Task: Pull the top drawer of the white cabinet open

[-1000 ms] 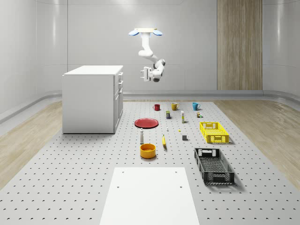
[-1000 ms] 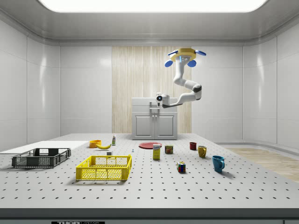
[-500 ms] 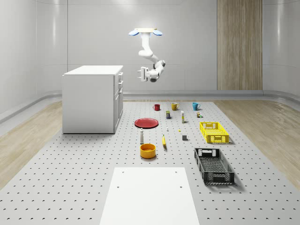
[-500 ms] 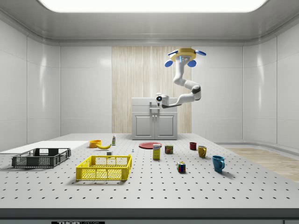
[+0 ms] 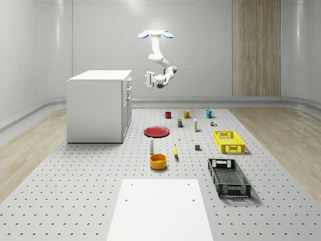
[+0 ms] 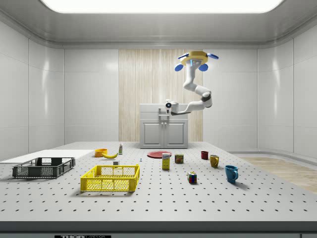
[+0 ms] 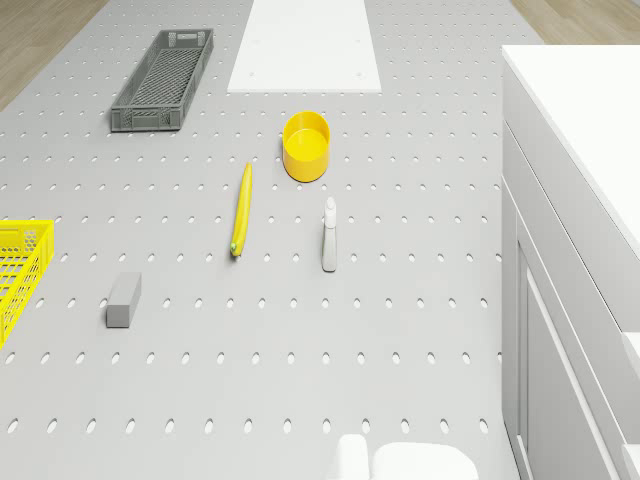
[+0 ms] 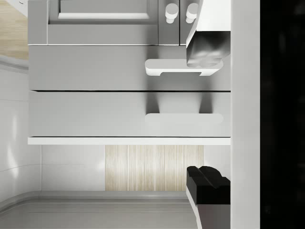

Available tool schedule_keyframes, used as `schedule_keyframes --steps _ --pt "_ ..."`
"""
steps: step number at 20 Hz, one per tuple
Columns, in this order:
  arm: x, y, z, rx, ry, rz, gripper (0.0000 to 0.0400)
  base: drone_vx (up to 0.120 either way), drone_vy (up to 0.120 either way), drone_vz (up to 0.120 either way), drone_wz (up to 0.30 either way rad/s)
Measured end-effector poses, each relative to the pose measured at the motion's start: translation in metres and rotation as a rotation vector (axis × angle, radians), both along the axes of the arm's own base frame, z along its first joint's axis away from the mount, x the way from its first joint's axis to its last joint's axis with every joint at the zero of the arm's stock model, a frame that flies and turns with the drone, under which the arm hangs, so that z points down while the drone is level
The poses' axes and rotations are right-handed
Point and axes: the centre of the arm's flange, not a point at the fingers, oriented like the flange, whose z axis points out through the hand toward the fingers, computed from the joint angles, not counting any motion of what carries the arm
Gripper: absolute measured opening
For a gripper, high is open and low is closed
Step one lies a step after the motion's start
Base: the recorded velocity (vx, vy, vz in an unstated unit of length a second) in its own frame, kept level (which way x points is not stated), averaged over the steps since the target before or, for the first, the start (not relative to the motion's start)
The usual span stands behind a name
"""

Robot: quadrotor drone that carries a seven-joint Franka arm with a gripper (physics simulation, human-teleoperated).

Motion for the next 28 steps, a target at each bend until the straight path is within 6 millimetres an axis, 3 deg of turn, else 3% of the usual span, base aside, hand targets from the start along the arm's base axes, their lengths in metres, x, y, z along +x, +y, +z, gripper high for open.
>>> schedule_keyframes --steps 5,15,28 --pt "0.0 0.021 -0.005 0.0 0.0 0.0 0.0305 0.0 0.0 0.0 0.0" --pt "0.0 0.04 -0.011 0.0 0.0 0.0 0.0305 0.0 0.0 0.0 0.0" --pt "0.0 0.092 -0.012 0.001 0.0 0.0 0.0305 0.0 0.0 0.0 0.0"
